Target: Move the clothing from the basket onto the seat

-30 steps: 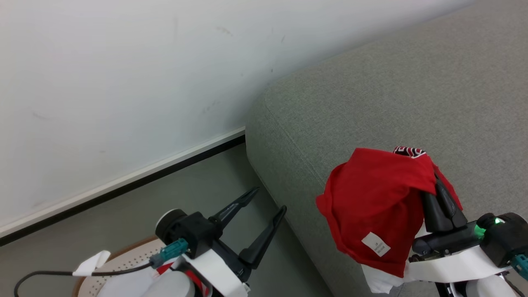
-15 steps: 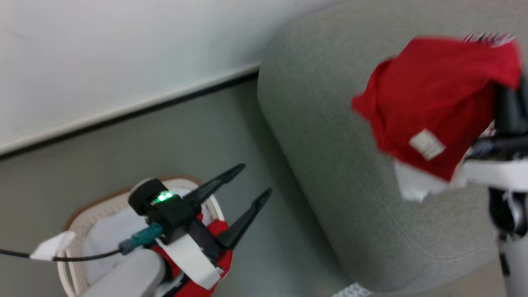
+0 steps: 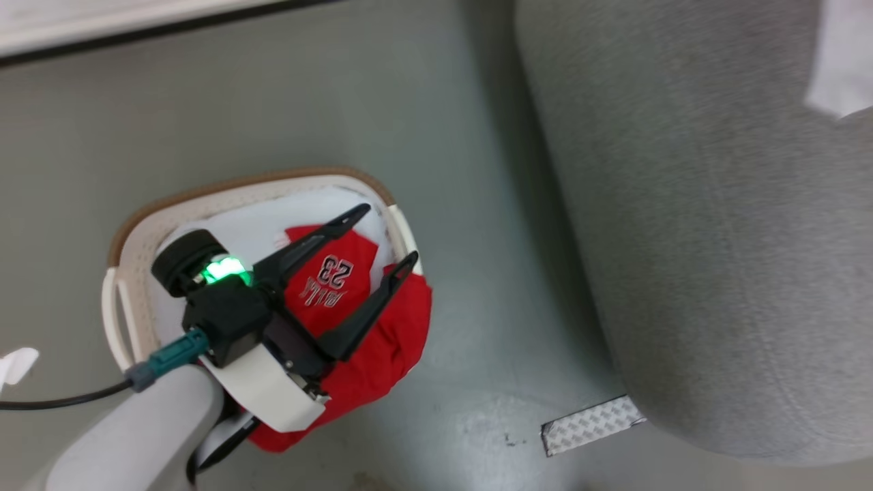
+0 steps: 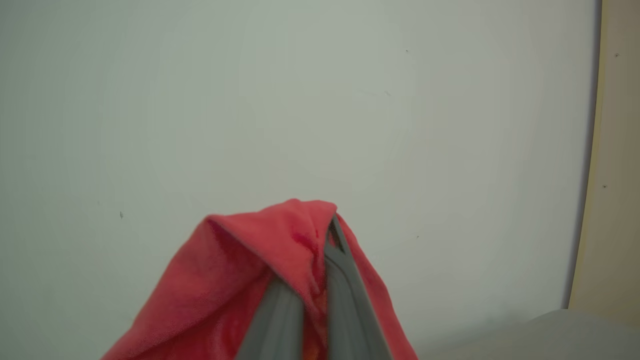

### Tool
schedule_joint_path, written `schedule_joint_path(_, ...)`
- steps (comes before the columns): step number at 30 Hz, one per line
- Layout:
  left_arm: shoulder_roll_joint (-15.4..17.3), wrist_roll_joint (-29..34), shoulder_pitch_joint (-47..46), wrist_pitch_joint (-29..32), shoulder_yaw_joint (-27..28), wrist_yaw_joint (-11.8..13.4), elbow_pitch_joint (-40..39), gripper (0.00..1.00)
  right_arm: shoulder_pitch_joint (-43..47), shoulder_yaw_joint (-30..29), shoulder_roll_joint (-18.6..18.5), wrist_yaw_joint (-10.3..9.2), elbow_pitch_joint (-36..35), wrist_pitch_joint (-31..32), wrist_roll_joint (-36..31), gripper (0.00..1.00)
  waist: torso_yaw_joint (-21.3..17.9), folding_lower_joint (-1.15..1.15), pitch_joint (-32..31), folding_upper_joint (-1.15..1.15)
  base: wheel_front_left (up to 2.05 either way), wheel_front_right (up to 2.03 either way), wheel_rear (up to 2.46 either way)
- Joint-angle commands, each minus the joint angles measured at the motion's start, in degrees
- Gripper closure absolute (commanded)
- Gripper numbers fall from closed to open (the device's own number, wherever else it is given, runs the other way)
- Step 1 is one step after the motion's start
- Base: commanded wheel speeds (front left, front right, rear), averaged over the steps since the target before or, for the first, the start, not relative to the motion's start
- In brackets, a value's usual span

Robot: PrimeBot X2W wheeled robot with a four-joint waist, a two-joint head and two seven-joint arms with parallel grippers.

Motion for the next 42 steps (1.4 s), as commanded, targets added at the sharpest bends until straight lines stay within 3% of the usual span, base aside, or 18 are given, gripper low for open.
schedule_joint_path(1,0.90,-0.44,-0.85,-0.21,0.32,0.11,-0.52,0.00,-1.92,-2.24,-1.18,-0.12,1.45,0.47,0.01,1.00,3.64,-0.02,4.33,0.00,0.00,0.00,0.00)
schedule_joint_path(11,2.19,-0.83,-1.35,-0.68,0.80,0.11,-0.70,0.00,-1.30,-4.57,-1.71,-0.12,10.73,7.54,-9.94,1.00,5.05,-0.02,6.90,0.00,0.00,0.00,0.00)
schedule_joint_path(21,1.42,-1.43,-0.81,-0.66,1.29,0.11,0.61,0.00,1.90,-3.47,-2.38,-0.12,18.10,23.67,-14.31,1.00,5.25,-0.02,4.87,0.00,0.00,0.00,0.00)
schedule_joint_path(23,1.03,-1.34,-0.65,-0.67,1.17,0.11,0.87,0.00,1.56,-2.58,-2.96,-0.12,18.60,25.28,-13.39,0.70,5.16,-0.02,4.13,0.00,0.00,0.00,0.00)
schedule_joint_path(24,0.82,-1.33,-0.57,-0.68,1.14,0.11,1.00,0.00,1.56,-2.12,-3.35,-0.12,18.93,25.68,-13.03,0.24,5.08,-0.02,3.65,0.00,0.00,0.00,0.00)
schedule_joint_path(25,0.56,-1.37,-0.46,-0.68,1.14,0.11,1.22,0.00,1.81,-1.19,-3.66,-0.12,19.46,26.28,-12.72,0.00,5.00,-0.02,3.02,0.00,0.00,0.00,0.00)
schedule_joint_path(33,-2.84,-1.99,2.34,-0.67,2.14,0.11,4.29,0.00,5.87,8.90,-8.10,-0.12,22.20,33.43,-7.67,0.00,3.56,-0.02,-5.74,0.00,0.00,0.00,0.00)
schedule_joint_path(42,-8.60,-2.39,8.77,-0.67,5.64,0.60,9.12,0.00,14.59,21.34,-15.56,-0.12,12.68,33.57,1.46,0.00,2.42,-0.02,-19.64,0.00,0.00,0.00,0.00)
